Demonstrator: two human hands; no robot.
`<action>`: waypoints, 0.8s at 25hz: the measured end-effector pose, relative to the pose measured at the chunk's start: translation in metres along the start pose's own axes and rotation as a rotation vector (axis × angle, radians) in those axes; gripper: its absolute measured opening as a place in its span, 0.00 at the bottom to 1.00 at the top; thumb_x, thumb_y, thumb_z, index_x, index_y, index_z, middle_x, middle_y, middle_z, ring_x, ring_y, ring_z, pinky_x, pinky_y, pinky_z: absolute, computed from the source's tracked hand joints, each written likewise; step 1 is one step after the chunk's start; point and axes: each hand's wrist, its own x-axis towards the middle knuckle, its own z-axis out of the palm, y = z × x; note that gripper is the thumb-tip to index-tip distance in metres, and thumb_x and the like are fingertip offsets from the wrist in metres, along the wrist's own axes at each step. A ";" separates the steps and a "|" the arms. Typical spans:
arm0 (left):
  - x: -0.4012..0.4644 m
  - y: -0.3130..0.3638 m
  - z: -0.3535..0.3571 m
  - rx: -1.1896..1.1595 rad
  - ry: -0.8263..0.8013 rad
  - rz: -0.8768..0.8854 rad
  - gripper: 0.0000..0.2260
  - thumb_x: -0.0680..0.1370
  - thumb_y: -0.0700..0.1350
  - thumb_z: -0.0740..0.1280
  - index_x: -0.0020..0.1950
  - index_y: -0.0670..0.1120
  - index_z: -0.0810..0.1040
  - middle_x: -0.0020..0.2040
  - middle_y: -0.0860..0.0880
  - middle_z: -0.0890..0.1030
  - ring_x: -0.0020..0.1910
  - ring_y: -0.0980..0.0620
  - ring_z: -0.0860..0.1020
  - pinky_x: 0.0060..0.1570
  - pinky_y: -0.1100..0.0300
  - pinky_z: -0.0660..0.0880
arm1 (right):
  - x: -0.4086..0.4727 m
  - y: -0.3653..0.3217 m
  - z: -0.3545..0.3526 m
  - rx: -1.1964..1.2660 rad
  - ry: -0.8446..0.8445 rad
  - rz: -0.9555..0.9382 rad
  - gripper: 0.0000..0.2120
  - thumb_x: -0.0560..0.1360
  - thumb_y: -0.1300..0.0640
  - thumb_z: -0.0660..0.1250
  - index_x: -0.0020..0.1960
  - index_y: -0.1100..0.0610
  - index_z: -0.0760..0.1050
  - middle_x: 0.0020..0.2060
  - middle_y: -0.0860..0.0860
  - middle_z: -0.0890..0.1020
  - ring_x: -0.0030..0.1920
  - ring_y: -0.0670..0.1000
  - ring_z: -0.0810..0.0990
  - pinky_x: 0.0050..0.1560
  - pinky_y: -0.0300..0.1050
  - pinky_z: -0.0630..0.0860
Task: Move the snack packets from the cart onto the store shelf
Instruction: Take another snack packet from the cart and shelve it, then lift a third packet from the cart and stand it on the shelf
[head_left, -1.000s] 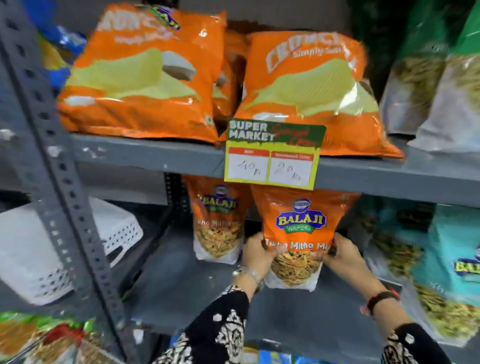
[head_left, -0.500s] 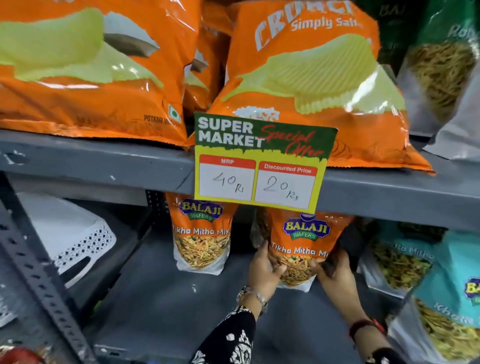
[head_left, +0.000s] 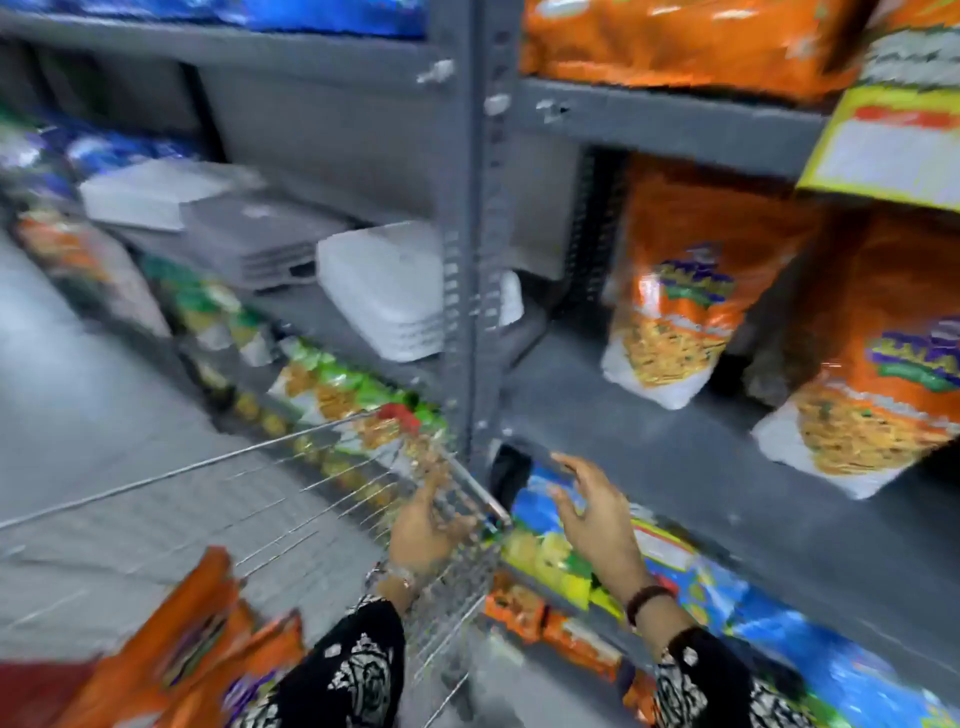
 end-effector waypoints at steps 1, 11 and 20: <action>-0.013 -0.025 -0.026 0.043 0.045 -0.093 0.34 0.66 0.44 0.73 0.68 0.43 0.62 0.61 0.43 0.75 0.59 0.47 0.74 0.53 0.64 0.73 | 0.001 -0.014 0.027 -0.005 -0.105 -0.030 0.16 0.69 0.60 0.62 0.56 0.61 0.74 0.54 0.60 0.80 0.55 0.55 0.77 0.55 0.36 0.65; -0.135 -0.184 -0.188 0.557 0.031 -0.698 0.49 0.59 0.55 0.76 0.71 0.44 0.52 0.69 0.43 0.66 0.67 0.41 0.66 0.62 0.52 0.66 | -0.020 -0.061 0.252 -0.351 -1.163 -0.061 0.31 0.69 0.63 0.68 0.68 0.58 0.59 0.69 0.57 0.67 0.67 0.56 0.67 0.64 0.45 0.65; -0.135 -0.280 -0.185 -0.742 0.220 -0.750 0.50 0.43 0.45 0.81 0.63 0.45 0.66 0.42 0.49 0.83 0.34 0.58 0.82 0.32 0.66 0.78 | -0.044 0.002 0.371 -0.387 -1.493 0.070 0.40 0.61 0.57 0.74 0.68 0.58 0.59 0.67 0.57 0.70 0.64 0.53 0.70 0.66 0.47 0.67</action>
